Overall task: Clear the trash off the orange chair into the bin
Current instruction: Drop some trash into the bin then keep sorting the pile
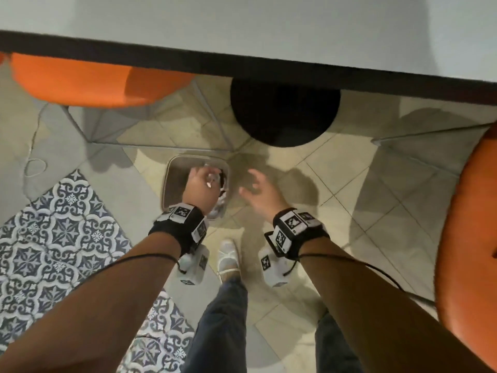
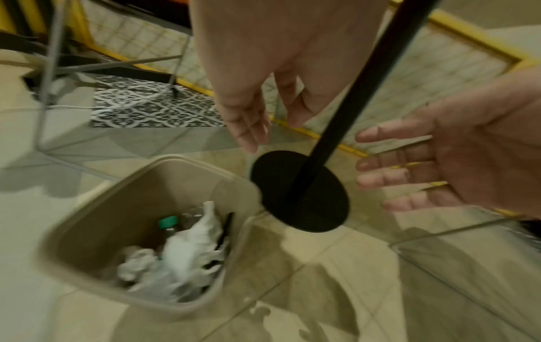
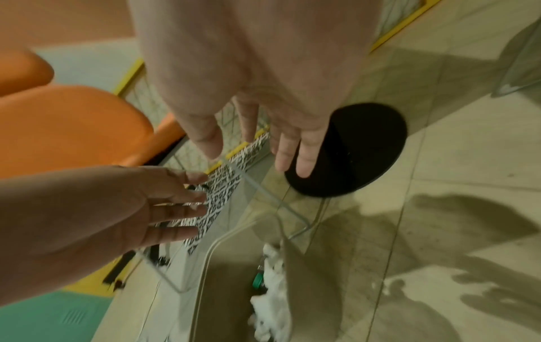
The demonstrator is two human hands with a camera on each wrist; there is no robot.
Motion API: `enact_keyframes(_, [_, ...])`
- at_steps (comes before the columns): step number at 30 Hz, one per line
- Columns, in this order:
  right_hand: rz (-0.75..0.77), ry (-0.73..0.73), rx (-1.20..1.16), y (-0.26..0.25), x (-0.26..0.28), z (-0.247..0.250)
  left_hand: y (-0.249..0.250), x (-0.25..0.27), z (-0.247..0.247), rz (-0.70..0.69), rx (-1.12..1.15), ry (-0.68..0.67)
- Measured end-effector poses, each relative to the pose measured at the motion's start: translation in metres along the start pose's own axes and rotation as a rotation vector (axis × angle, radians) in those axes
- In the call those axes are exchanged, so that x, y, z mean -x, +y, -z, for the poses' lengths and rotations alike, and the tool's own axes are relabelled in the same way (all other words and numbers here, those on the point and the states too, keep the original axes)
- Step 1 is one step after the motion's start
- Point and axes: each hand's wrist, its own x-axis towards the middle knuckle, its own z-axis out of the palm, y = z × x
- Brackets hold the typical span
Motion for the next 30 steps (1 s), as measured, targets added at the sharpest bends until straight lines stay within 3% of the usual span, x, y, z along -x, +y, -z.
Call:
enact_keyframes(7, [0.142, 0.545, 0.001, 0.087, 0.107, 0.173, 0.182, 0.085, -0.127, -0.271, 0.216, -0.267])
enact_keyframes(10, [0.200, 0.800, 0.106, 0.134, 0.168, 0.252, 0.256, 0.135, -0.193, -0.386, 0.259, -0.370])
enact_keyframes(12, [0.156, 0.962, 0.162, 0.168, 0.211, 0.298, 0.299, 0.171, -0.233, -0.446, 0.242, -0.400])
enact_keyframes(15, [-0.064, 1.128, 0.292, 0.224, 0.276, 0.352, 0.343, 0.214, -0.288, -0.490, 0.146, -0.520])
enact_keyframes(17, [-0.259, 1.158, 0.338, 0.264, 0.317, 0.374, 0.360, 0.232, -0.322, -0.417, 0.088, -0.603])
enact_keyframes(20, [-0.478, 1.077, 0.264, 0.314, 0.362, 0.387, 0.374, 0.245, -0.363, -0.290, -0.034, -0.672])
enact_keyframes(24, [-0.612, 0.889, 0.172, 0.351, 0.384, 0.386, 0.384, 0.251, -0.399, -0.244, -0.163, -0.572])
enact_keyframes(27, [-0.647, 0.963, 0.153, 0.367, 0.386, 0.379, 0.387, 0.255, -0.416, -0.256, -0.168, -0.476])
enact_keyframes(30, [-0.696, 1.022, -0.016, 0.379, 0.387, 0.373, 0.388, 0.253, -0.422, -0.343, -0.321, -0.409])
